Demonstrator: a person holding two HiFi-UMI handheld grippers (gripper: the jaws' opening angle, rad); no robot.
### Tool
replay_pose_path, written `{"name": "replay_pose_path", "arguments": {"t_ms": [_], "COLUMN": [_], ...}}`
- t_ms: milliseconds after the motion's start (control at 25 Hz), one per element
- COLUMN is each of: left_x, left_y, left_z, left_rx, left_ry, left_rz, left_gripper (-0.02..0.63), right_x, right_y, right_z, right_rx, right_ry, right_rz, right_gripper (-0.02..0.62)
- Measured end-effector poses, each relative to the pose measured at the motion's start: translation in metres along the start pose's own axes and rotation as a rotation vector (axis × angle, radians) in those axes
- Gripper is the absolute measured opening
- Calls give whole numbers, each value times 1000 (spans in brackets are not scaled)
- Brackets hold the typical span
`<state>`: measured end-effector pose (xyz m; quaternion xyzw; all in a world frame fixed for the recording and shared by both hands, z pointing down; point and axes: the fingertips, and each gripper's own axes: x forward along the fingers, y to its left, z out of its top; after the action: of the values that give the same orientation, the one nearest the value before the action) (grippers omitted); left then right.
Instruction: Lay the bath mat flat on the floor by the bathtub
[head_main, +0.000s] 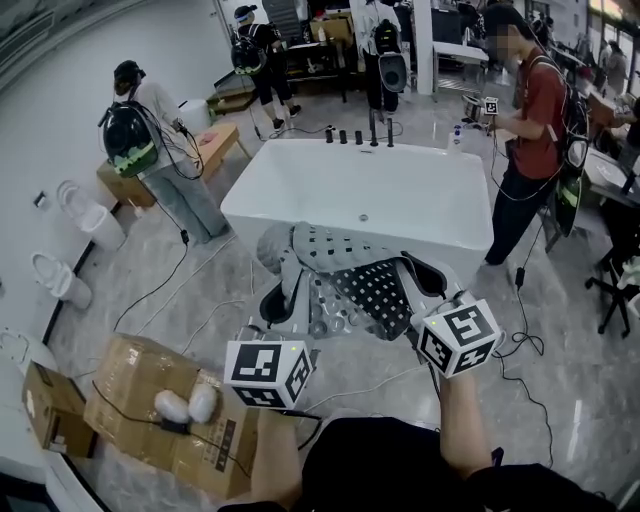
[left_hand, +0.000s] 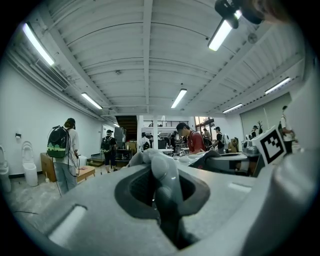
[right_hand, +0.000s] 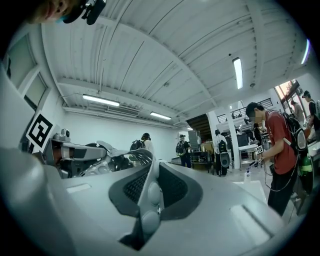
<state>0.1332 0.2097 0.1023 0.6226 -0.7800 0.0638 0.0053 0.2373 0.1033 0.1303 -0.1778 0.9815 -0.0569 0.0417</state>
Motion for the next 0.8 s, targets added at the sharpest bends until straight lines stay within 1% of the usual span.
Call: {"name": "replay_pose_path", "arguments": {"t_ms": [240, 400, 560, 800], "left_x": [1, 2, 5, 14], "left_y": [-9, -1, 1, 7], "left_z": [7, 9, 16, 7], "left_rx": [7, 3, 11, 9], "left_ry": [-5, -13, -23, 9], "left_rz": [-8, 8, -7, -7], "left_gripper": [28, 28, 28, 28], "right_x": [-8, -9, -11, -5], "right_y": [-8, -9, -12, -16], "right_z": [7, 10, 14, 10], "right_rx": [4, 1, -5, -9], "right_ry": [-12, -22, -35, -47], "right_rz": [-12, -11, -30, -43], "right_gripper": [23, 23, 23, 23]}}
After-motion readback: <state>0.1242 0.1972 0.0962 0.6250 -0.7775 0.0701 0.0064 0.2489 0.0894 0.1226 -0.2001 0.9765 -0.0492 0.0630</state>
